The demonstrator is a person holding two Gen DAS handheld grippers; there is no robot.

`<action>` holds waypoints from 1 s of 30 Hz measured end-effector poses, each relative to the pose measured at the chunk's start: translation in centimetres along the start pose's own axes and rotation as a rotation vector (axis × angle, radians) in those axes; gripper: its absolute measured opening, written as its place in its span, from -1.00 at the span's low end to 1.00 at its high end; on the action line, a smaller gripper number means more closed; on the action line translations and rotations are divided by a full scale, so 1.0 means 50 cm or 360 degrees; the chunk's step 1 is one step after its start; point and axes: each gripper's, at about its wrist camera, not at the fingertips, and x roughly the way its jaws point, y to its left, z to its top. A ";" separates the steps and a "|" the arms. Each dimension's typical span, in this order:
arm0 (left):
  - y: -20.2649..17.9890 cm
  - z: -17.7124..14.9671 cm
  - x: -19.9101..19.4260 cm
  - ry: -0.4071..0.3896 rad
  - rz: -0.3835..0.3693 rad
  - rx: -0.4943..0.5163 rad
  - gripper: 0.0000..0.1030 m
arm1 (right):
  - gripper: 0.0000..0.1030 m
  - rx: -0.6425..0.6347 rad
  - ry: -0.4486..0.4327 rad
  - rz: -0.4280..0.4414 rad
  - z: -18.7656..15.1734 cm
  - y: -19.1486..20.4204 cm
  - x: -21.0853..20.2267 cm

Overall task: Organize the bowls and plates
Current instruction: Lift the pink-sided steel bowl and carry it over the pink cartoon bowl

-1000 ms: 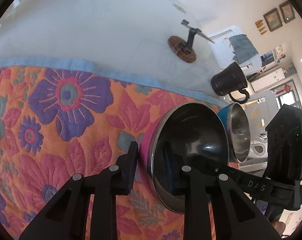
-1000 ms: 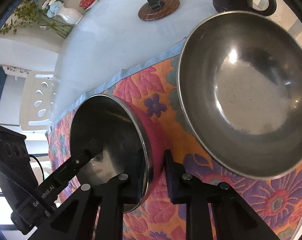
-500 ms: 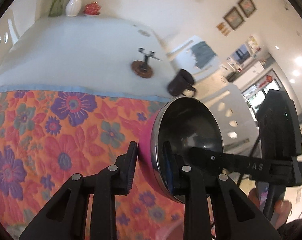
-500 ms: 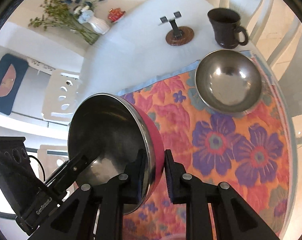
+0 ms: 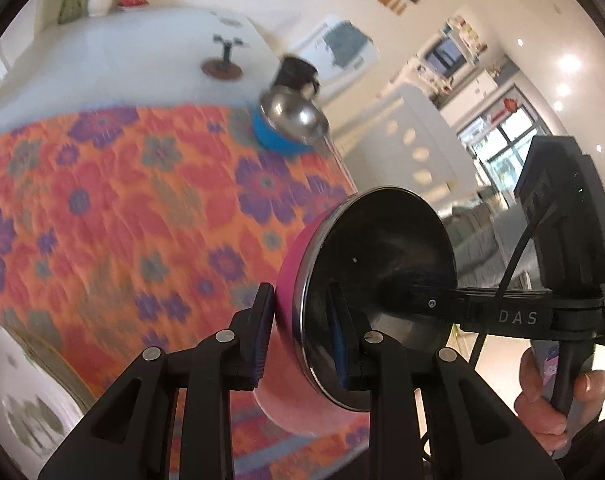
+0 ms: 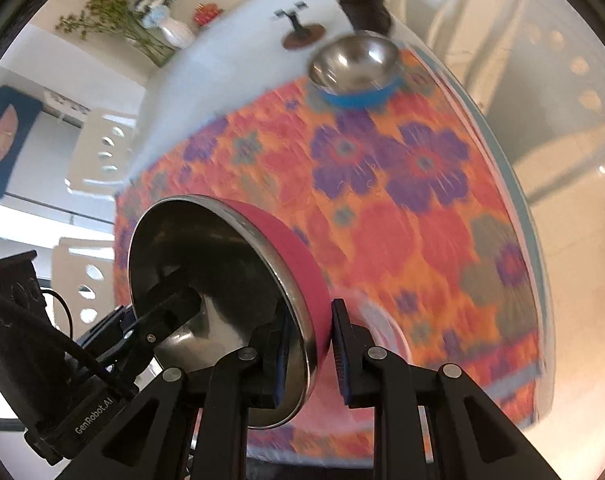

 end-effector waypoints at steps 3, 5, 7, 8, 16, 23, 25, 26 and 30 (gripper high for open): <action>-0.020 -0.035 0.014 0.0059 0.0004 0.0029 -0.57 | -0.61 0.0019 0.0033 -0.0054 -0.047 -0.018 -0.001; -0.028 -0.055 0.019 0.0090 0.0000 0.0042 -0.57 | -0.60 0.0018 0.0039 -0.0099 -0.074 -0.026 -0.004; -0.032 -0.068 0.025 0.0119 -0.0001 0.0059 -0.57 | -0.60 0.0016 0.0051 -0.0118 -0.093 -0.032 -0.004; -0.030 -0.072 0.028 0.0131 -0.0002 0.0061 -0.57 | -0.60 0.0022 0.0059 -0.0119 -0.099 -0.034 -0.002; -0.025 -0.106 0.066 0.0243 0.0016 0.0070 -0.57 | -0.60 0.0097 0.0133 -0.0118 -0.152 -0.055 0.026; -0.015 -0.107 0.091 0.0290 0.0001 0.0081 -0.56 | -0.61 0.0146 0.0151 -0.0102 -0.159 -0.070 0.046; -0.017 -0.106 0.094 0.0295 0.0004 0.0092 -0.56 | -0.61 0.0154 0.0159 -0.0101 -0.159 -0.075 0.050; -0.019 -0.106 0.095 0.0295 0.0006 0.0101 -0.56 | -0.61 0.0157 0.0164 -0.0101 -0.159 -0.076 0.051; -0.028 -0.105 0.097 0.0298 0.0039 0.0144 -0.51 | -0.61 0.0175 0.0177 -0.0092 -0.159 -0.083 0.056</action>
